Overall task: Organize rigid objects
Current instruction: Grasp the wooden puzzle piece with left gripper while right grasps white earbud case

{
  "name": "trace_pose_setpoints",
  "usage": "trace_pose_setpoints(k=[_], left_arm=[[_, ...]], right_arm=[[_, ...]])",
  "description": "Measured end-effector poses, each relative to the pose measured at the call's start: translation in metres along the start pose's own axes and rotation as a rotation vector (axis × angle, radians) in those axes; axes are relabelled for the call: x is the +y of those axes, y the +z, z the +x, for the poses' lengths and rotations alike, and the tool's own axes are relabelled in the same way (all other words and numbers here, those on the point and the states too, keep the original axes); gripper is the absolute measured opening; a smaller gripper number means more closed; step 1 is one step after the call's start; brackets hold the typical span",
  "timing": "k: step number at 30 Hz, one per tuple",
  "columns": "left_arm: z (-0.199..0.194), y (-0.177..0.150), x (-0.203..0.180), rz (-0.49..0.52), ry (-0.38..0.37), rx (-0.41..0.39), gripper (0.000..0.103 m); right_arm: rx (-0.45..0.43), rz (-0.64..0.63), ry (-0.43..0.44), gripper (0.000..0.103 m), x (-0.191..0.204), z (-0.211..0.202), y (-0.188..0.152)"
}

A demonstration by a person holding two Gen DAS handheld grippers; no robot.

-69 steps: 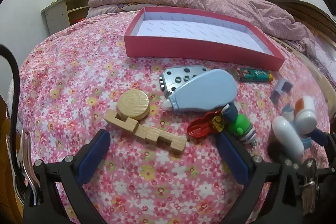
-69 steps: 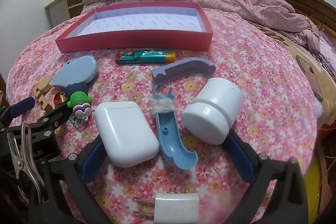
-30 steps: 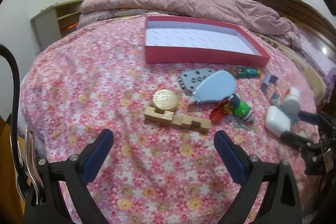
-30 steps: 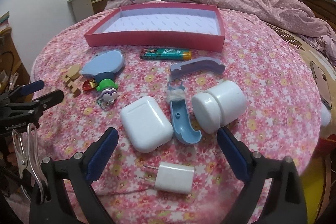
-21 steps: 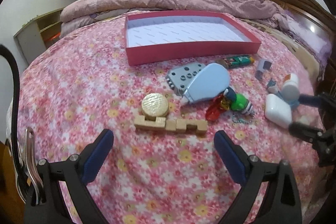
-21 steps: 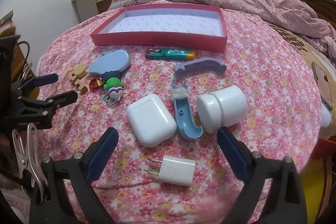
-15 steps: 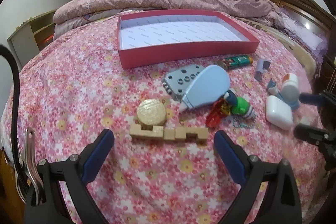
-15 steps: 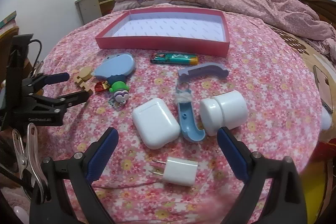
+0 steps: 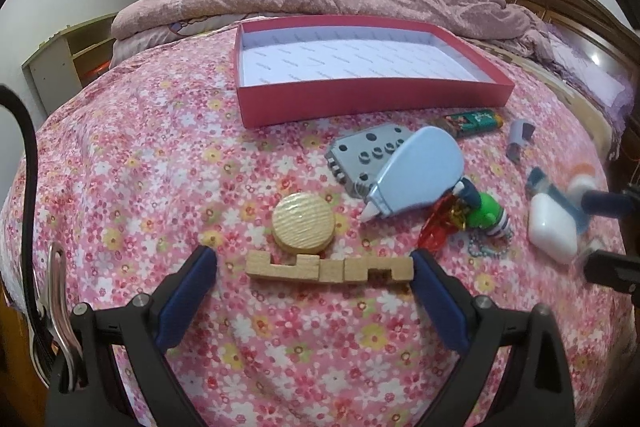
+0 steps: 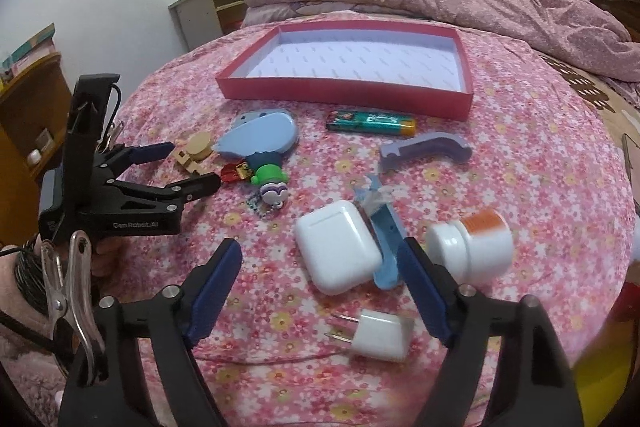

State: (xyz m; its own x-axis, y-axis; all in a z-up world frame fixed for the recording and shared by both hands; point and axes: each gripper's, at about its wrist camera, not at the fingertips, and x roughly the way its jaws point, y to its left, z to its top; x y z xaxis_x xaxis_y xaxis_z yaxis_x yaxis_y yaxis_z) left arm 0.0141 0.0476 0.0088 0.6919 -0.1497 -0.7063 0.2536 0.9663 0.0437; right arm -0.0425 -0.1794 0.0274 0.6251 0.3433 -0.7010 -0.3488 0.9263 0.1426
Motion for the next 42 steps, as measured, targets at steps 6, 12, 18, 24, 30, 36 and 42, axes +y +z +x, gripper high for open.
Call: trace_pose_setpoints(k=[6,12,18,24,30,36,42], left_arm=[[-0.003,-0.001,-0.006,0.002,0.001,-0.010,0.090],[-0.010,0.000,-0.006,-0.016,0.012,-0.021,0.081],[-0.026,0.000,-0.005,-0.037,-0.001,-0.044,0.081],[-0.040,0.006,-0.007,-0.056,-0.004,-0.053,0.081],[-0.057,0.011,-0.003,-0.071,-0.006,-0.066,0.081],[-0.063,0.011,-0.002,-0.072,0.008,-0.062,0.081],[-0.059,0.020,-0.009,-0.063,0.002,-0.065,0.081]], right_arm=[[-0.011,-0.006,0.023,0.077,0.002,-0.009,0.003],[0.007,-0.022,0.070,0.071,0.008,-0.009,0.002],[0.054,-0.076,0.004,0.071,0.010,0.009,-0.001],[0.053,-0.079,-0.003,0.071,0.006,0.016,0.003],[0.057,-0.098,-0.009,0.071,0.006,0.023,0.002],[0.068,-0.091,0.005,0.063,0.007,0.034,-0.004],[0.062,-0.077,0.024,0.045,0.002,0.032,0.000]])
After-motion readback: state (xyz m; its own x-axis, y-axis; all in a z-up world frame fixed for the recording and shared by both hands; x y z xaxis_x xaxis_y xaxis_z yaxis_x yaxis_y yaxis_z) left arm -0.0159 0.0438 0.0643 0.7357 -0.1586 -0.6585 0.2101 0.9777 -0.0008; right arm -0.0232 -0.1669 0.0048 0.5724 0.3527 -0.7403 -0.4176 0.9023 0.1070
